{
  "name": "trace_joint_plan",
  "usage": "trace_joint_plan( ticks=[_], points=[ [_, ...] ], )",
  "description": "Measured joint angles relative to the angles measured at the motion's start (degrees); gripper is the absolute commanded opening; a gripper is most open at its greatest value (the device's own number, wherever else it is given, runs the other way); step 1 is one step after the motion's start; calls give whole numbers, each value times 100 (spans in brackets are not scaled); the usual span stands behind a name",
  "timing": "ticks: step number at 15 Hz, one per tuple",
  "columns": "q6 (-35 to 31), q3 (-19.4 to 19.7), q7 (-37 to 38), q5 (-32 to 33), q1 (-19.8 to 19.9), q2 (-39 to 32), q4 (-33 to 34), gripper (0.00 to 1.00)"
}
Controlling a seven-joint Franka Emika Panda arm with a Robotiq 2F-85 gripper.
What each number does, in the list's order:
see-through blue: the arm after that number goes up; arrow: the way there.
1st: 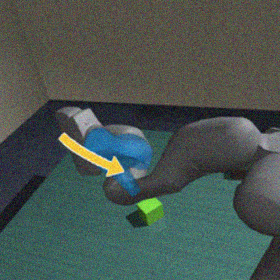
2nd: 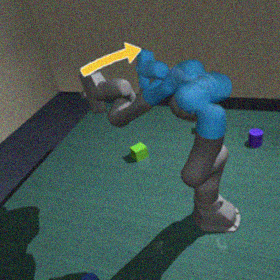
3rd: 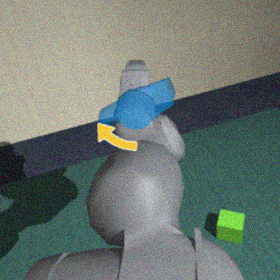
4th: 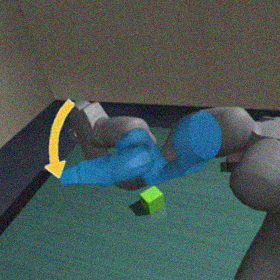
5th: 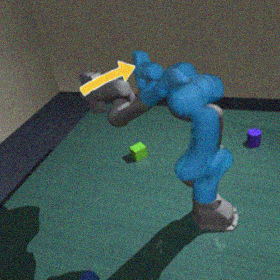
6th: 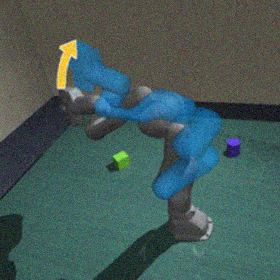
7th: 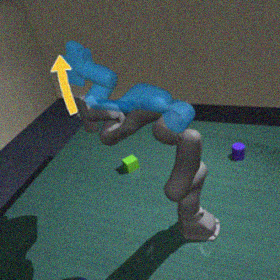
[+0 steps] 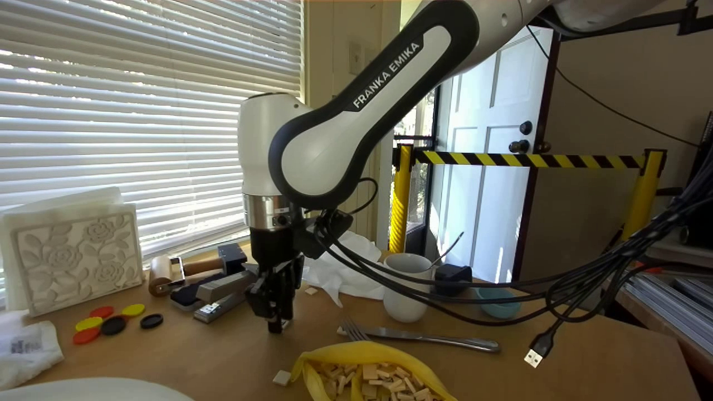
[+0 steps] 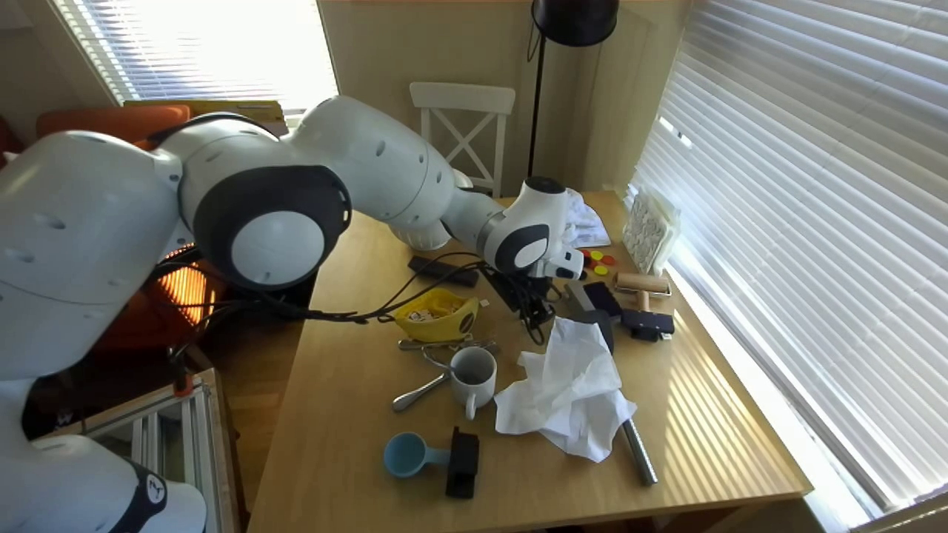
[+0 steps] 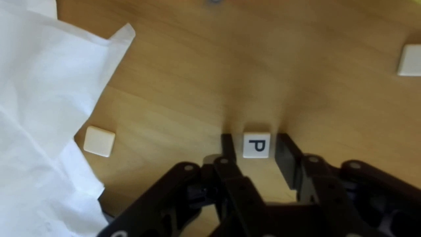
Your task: Put one tile in the banana bag.
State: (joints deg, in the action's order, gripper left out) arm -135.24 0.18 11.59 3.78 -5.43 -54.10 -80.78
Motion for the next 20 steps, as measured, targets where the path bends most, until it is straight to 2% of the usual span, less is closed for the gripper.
trace_joint_plan(
  ticks=[3,10,14,20],
  points=[
    [0,-9,-8,-3,-2,-3,14,6],
    [65,-14,-61,-3,-20,208,-138,5],
    [701,-268,-765,-124,104,1104,-1027,5],
    [1296,-810,-2397,-621,478,2142,-2349,5]
  ],
)
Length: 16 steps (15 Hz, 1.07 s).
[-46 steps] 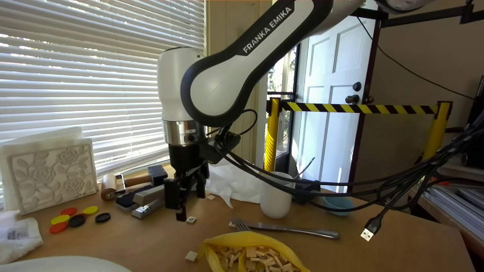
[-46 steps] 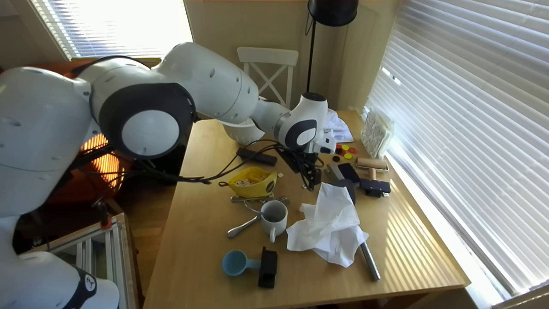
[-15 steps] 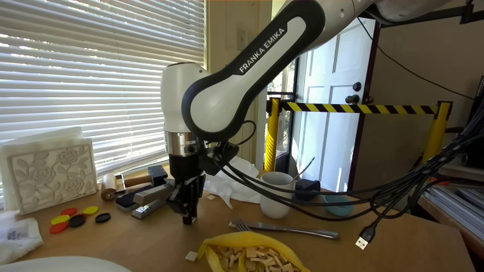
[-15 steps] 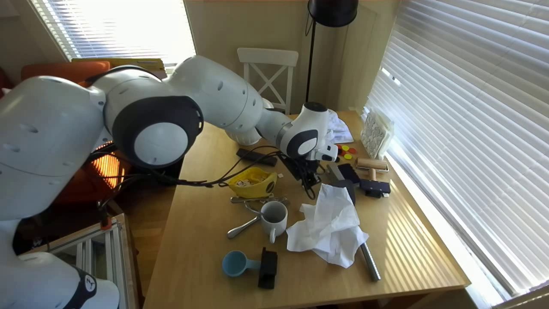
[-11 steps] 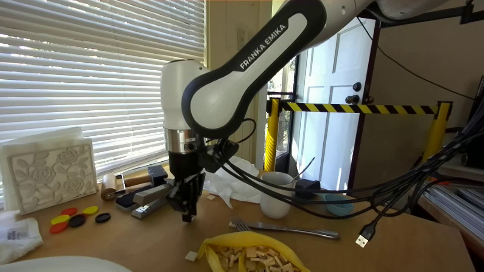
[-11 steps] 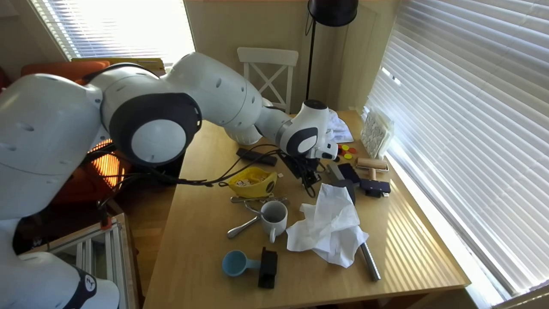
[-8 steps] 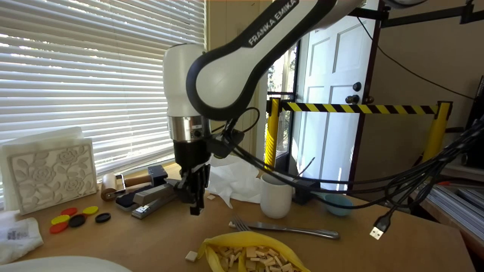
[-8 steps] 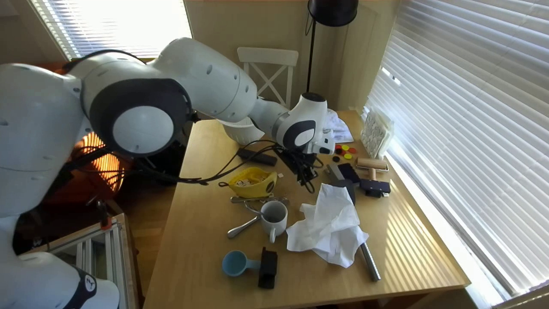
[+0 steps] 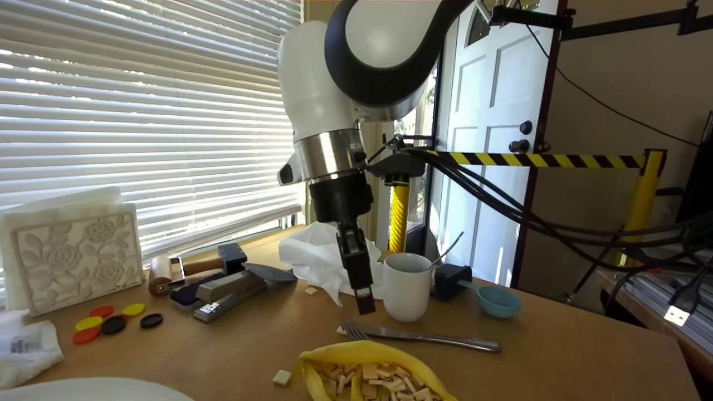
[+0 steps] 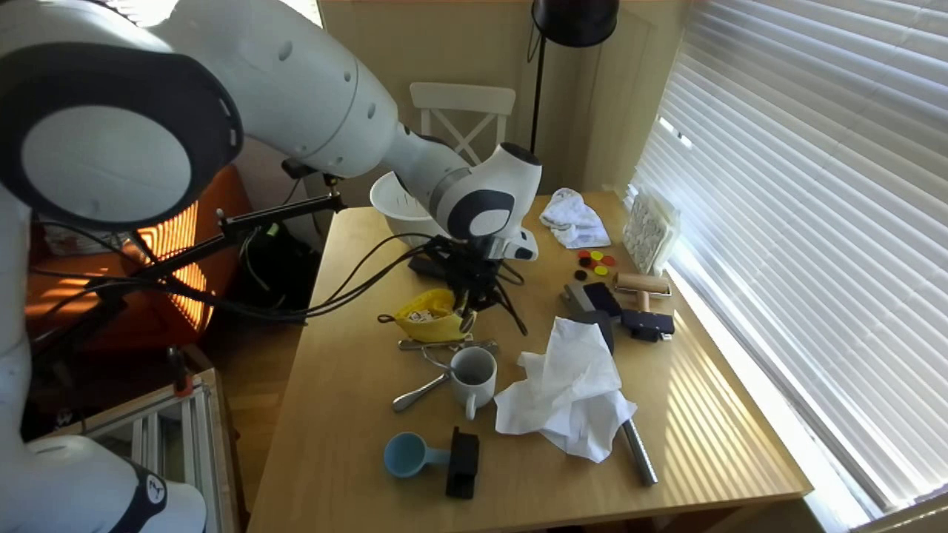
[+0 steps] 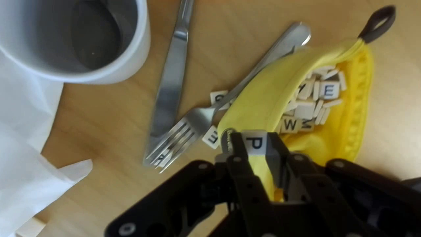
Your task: Put one tile in the banana bag.
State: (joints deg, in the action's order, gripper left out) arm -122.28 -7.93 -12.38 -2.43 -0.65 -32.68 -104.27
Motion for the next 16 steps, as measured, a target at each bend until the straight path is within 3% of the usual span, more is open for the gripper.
trace_joint_plan(
  ticks=[5,9,10,11,16],
  points=[
    [245,-382,-1323,-319,100,156,-307,5],
    [279,-590,-1721,-379,53,125,-295,5],
    [269,-593,-1734,-379,28,102,-282,47],
    [255,-593,-1739,-379,14,70,-267,47],
    [-213,-593,-1740,-435,16,-95,-194,81]
  ],
)
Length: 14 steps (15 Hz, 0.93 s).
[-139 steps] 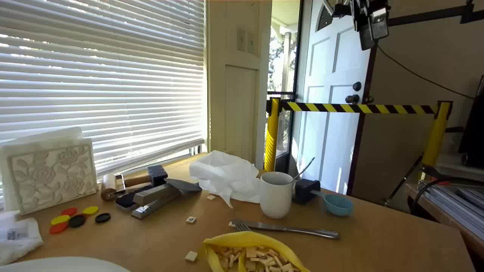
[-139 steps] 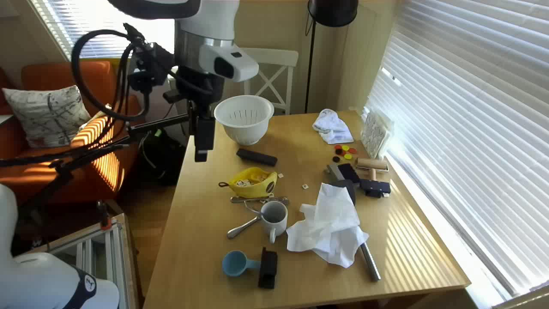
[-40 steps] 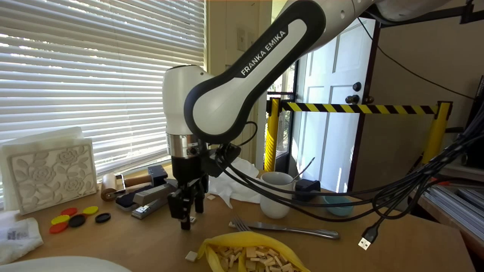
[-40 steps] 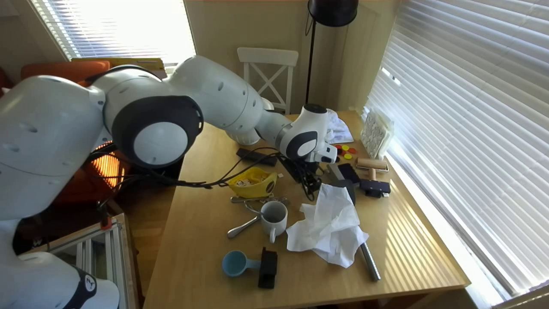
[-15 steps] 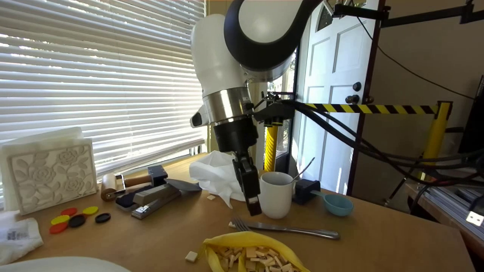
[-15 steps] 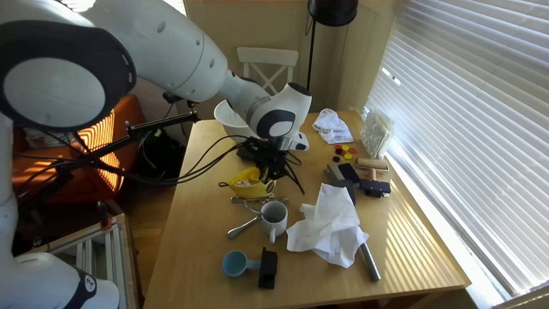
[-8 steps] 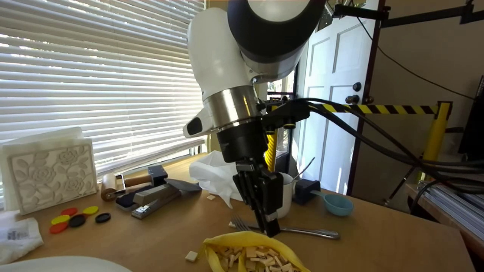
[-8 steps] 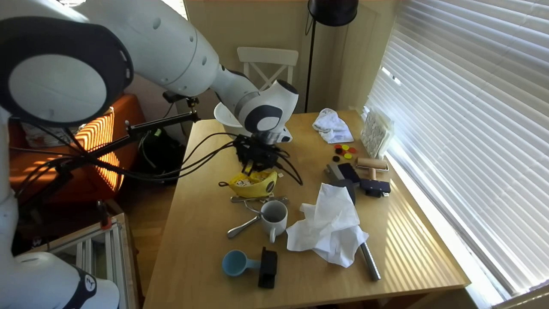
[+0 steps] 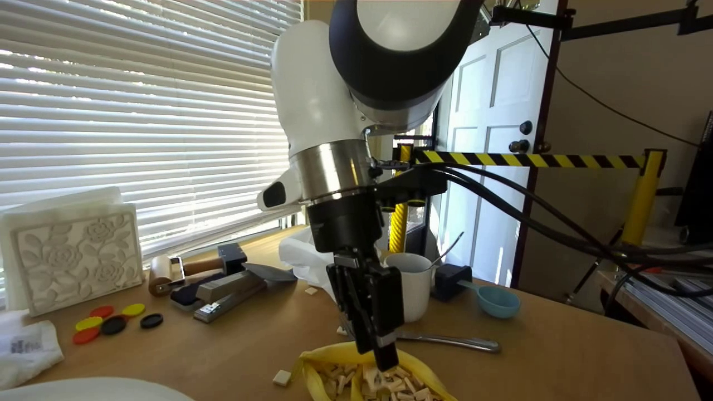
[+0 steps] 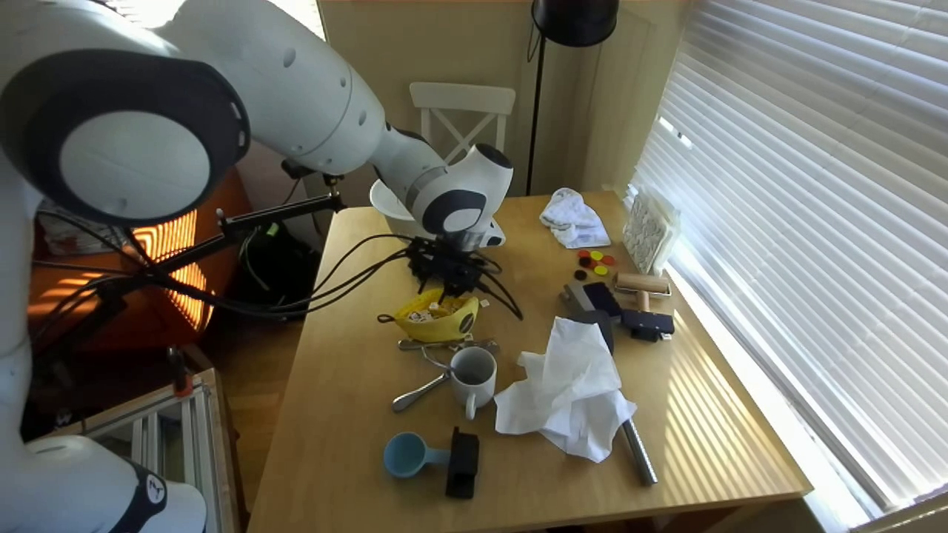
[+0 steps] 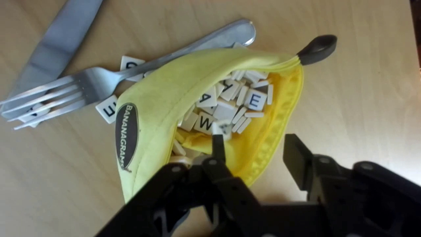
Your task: Put one tile in the banana bag.
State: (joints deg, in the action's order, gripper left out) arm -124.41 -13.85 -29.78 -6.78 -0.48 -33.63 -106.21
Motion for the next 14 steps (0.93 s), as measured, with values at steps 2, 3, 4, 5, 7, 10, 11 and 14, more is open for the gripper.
trace_joint_plan(
  ticks=[2,3,4,5,7,10,11,14],
  points=[
    [-262,0,5,-57,12,6,16,95],
    [-361,0,14,-70,22,24,19,99],
    [-417,12,83,-74,29,58,21,100],
    [-482,46,238,-74,30,111,19,100],
    [-688,192,636,-69,22,293,-11,100],
    [-835,511,1196,-37,24,777,-184,100],
    [-883,624,1383,-7,22,992,-301,100],
    [-983,974,2107,411,-32,1696,-774,100]
  ],
)
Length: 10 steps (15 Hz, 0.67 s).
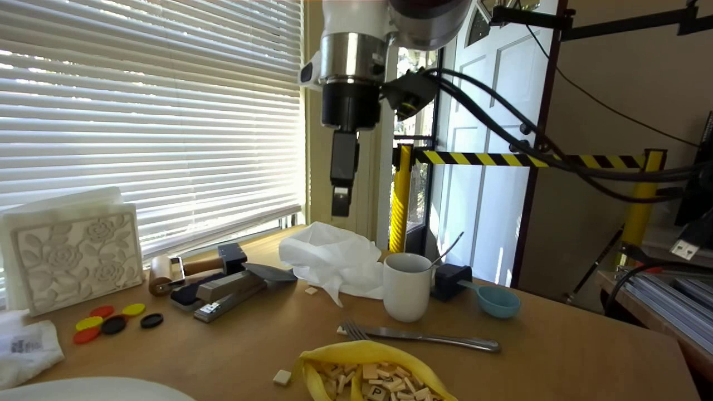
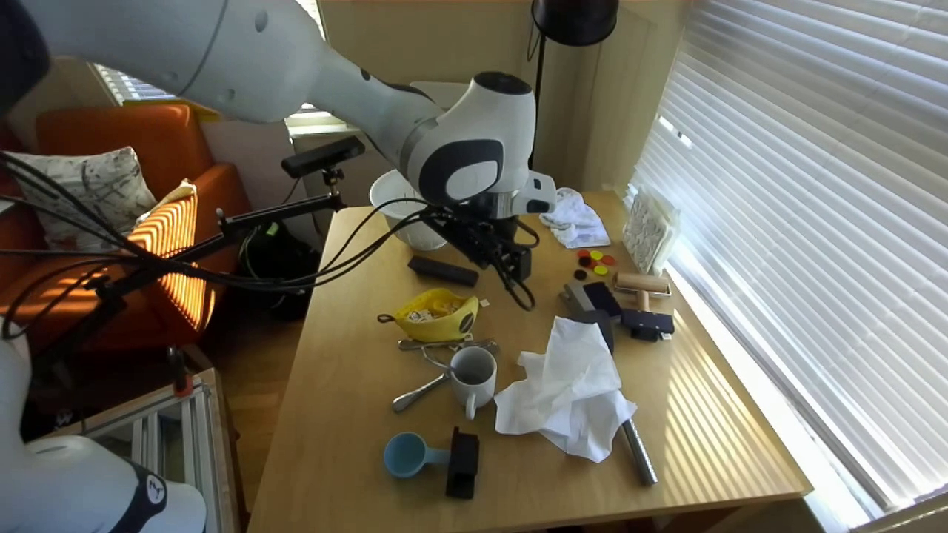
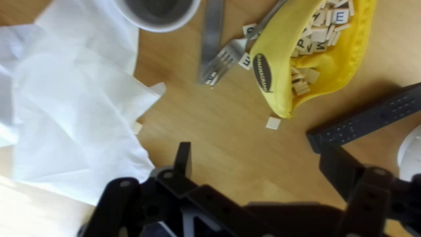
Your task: Put one tile in the banana bag.
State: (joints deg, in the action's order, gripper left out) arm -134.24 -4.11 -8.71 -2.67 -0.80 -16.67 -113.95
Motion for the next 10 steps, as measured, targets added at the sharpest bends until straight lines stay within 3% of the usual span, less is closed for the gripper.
trace_joint_plan(
  ticks=[5,7,10],
  points=[
    [262,454,1679,1550,-148,990,-875,100],
    [887,472,2251,2037,-174,1295,-1100,100],
    [2058,385,2670,2200,-199,1629,-1196,100]
  ],
)
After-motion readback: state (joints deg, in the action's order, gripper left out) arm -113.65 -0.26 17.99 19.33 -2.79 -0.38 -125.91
